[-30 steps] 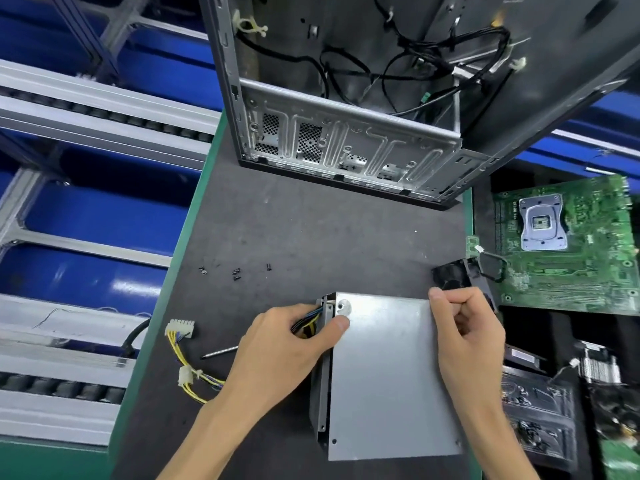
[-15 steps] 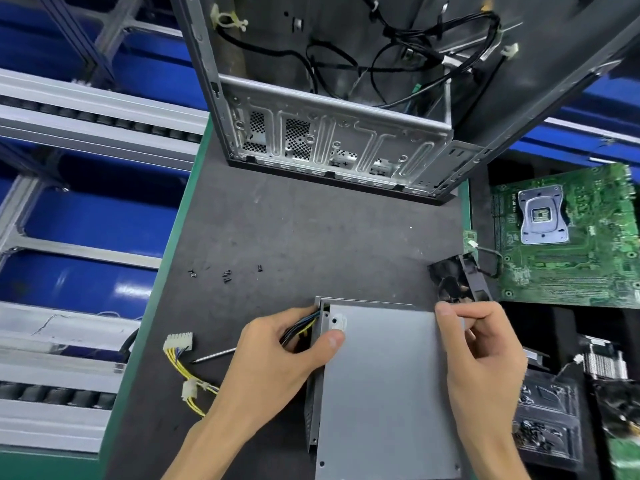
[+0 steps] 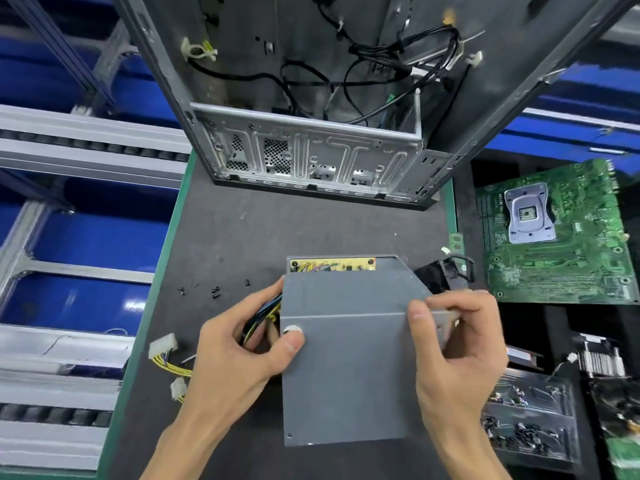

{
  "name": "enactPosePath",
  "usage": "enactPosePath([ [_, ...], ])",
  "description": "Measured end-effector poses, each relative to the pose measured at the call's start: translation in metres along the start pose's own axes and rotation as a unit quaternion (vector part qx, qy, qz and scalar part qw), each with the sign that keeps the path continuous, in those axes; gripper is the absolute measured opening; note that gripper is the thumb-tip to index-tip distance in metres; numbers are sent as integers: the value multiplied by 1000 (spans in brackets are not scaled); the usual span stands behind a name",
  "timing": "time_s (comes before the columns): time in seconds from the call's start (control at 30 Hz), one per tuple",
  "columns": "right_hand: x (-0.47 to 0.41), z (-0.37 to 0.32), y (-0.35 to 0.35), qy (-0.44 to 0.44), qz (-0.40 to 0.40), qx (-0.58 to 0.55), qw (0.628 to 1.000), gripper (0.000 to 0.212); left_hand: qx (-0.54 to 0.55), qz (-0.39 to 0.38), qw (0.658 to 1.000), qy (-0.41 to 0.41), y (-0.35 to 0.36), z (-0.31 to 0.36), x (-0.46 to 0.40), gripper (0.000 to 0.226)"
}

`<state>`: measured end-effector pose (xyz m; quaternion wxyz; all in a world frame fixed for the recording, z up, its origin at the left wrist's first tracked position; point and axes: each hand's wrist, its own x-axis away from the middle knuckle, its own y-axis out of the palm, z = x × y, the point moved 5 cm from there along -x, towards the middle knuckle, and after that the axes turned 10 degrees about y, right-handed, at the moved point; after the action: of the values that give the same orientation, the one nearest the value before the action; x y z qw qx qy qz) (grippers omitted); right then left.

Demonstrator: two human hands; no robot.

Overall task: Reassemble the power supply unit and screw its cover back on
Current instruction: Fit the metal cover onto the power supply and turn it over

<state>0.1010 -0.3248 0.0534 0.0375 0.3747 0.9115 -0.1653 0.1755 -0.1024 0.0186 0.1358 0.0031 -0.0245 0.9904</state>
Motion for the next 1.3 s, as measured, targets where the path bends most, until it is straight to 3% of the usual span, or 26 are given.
enactPosePath([
  [0.1,4,16,2,140,-40,-13,989,46,1,-2,1000,14,1,3,8,55],
  [0.17,7,27,8,244,-118,-59,961,73,5,-2,1000,23,1,4,11,57],
  [0.23,10,31,13,295,-196,-124,927,86,1,4,999,39,1,6,14,58],
  [0.47,5,25,5,164,-201,-178,949,65,-73,-37,988,127,5,22,17,83],
  [0.7,22,37,2,102,-231,-97,963,72,-144,-111,981,62,-2,-2,38,90],
  [0.9,28,34,-1,104,-245,-114,957,72,-156,-122,978,63,-1,-4,49,91],
  [1.07,19,40,-5,153,-255,-160,941,68,-155,-78,983,68,-1,2,51,85],
  [1.3,18,40,-2,164,-269,-111,943,73,-151,-63,983,86,3,10,58,77],
])
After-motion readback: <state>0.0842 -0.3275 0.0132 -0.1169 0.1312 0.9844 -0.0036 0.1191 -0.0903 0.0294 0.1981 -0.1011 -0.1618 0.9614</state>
